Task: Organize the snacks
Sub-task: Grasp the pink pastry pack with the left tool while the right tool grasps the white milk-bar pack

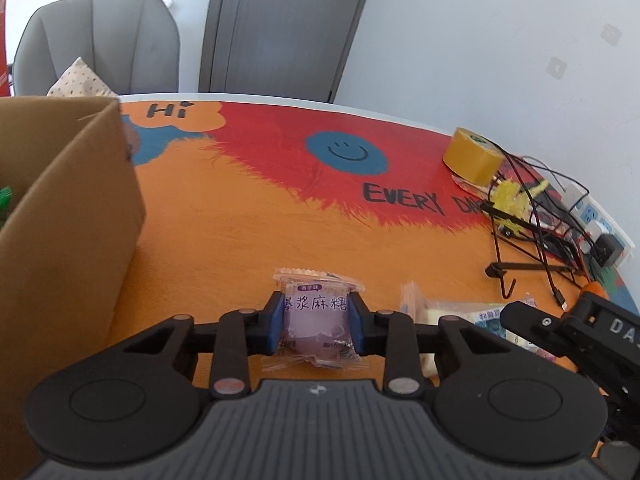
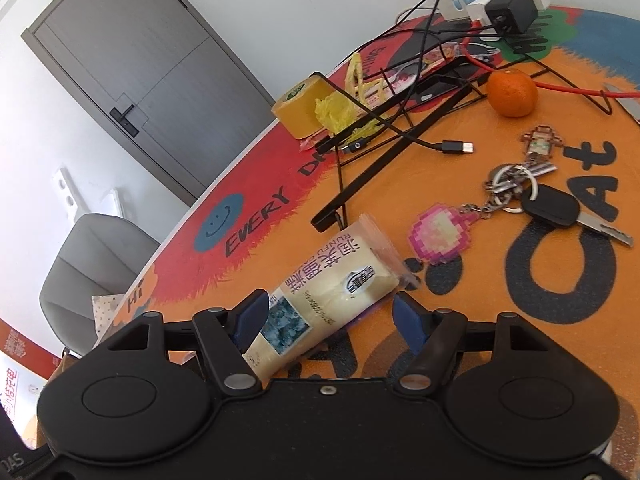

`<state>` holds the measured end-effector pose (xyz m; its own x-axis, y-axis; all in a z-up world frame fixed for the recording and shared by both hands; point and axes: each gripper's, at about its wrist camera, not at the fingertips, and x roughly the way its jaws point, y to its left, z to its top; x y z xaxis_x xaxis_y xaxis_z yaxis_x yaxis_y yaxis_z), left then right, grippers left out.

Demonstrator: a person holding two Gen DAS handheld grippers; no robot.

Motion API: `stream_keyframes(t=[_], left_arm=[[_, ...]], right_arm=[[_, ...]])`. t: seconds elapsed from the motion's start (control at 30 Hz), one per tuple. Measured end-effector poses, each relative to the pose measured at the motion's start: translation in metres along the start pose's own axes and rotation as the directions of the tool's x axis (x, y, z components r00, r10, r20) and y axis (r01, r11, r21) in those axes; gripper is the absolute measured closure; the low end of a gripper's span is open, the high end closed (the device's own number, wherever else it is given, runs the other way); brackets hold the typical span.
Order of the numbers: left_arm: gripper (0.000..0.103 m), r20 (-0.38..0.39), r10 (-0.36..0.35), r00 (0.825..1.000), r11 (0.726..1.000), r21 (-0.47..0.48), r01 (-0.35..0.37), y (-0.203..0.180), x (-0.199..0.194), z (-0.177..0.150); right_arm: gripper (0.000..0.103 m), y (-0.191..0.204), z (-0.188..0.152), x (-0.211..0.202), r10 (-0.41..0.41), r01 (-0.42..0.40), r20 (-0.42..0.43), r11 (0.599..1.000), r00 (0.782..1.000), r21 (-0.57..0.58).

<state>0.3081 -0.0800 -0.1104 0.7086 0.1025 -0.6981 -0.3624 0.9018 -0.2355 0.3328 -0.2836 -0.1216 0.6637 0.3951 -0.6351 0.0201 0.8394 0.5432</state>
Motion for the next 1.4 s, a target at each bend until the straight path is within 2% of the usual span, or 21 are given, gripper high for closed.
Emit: stream_keyframes(t=[0.2, 0.4, 0.73, 0.83, 1.0, 1.13, 1.33, 1.4], left_arm=[[0.071, 0.017, -0.007, 1.000, 1.000, -0.026, 0.008, 0.010, -0.005, 0.005], [0.072, 0.023, -0.016, 1.000, 0.999, -0.042, 0.017, 0.014, -0.004, 0.008], [0.072, 0.019, -0.032, 0.999, 0.997, -0.066, 0.033, 0.019, -0.003, 0.008], [0.072, 0.022, -0.037, 0.999, 0.997, -0.066, 0.039, 0.020, -0.005, 0.008], [0.072, 0.016, -0.048, 0.999, 0.996, -0.068, 0.049, 0.020, -0.008, 0.006], [0.072, 0.014, -0.066, 0.998, 0.996, -0.060, 0.066, 0.017, -0.015, 0.001], [0.072, 0.009, -0.085, 0.996, 0.995, -0.050, 0.085, 0.014, -0.025, -0.009], [0.072, 0.011, -0.093, 0.996, 0.995, -0.045, 0.093, 0.014, -0.030, -0.012]], right_arm=[[0.031, 0.009, 0.005, 0.009, -0.026, 0.026, 0.002, 0.999, 1.000, -0.023], [0.020, 0.020, 0.008, 0.018, -0.060, 0.060, 0.005, 0.996, 0.998, -0.066], [0.018, 0.041, 0.000, 0.031, -0.176, 0.182, 0.049, 0.963, 0.983, -0.198], [0.024, 0.042, -0.006, 0.029, -0.194, 0.205, 0.067, 0.950, 0.979, -0.238], [0.041, 0.034, -0.008, 0.019, -0.178, 0.190, 0.071, 0.950, 0.981, -0.248], [0.047, 0.026, -0.013, 0.008, -0.174, 0.186, 0.070, 0.952, 0.982, -0.244], [0.049, 0.016, -0.023, -0.008, -0.180, 0.194, 0.079, 0.946, 0.981, -0.261], [0.058, 0.014, -0.027, -0.012, -0.173, 0.190, 0.084, 0.945, 0.981, -0.268]])
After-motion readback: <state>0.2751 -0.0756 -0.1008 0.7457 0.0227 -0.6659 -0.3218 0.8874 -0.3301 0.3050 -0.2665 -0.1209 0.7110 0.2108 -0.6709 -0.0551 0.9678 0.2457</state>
